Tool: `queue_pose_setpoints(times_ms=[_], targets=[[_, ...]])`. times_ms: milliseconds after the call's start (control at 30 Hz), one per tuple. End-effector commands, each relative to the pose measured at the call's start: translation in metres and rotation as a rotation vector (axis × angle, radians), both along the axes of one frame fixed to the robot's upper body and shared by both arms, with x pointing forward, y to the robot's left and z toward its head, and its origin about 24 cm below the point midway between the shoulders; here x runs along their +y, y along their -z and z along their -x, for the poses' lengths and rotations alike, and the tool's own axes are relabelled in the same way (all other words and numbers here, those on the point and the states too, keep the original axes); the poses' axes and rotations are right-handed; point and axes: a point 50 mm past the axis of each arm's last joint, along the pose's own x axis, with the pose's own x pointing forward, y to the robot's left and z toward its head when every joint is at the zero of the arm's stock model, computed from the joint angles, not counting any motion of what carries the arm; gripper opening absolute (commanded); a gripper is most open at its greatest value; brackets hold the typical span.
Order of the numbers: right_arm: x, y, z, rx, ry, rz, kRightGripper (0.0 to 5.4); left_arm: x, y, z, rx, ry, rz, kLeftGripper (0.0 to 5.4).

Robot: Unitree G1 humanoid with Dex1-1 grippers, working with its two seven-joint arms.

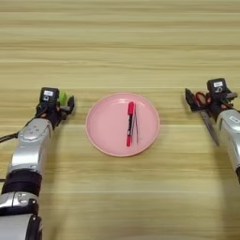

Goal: Move the objects on the table

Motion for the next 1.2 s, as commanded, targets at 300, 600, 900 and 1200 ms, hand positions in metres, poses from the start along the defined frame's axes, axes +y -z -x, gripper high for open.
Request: queue_pose_setpoints(times_ms=[300,600,900,1200], targets=[[0.001,-0.004,-0.002,-0.014,-0.019,0.009,5.40,-0.001,-0.002,0.003,-0.015,0.000,0.007,4.85],[0.005,-0.006,0.000,-0.020,-0.039,0.014,5.40,-0.001,-0.002,0.002,-0.023,-0.012,0.007,5.38],[0.012,-0.010,0.004,-0.035,-0.079,0.032,5.40,-0.004,0.000,0.001,-0.044,-0.034,0.014,5.38],[0.027,-0.016,0.008,-0.053,-0.146,0.042,5.40,-0.008,-0.003,-0.001,-0.099,-0.079,0.029,5.38]])
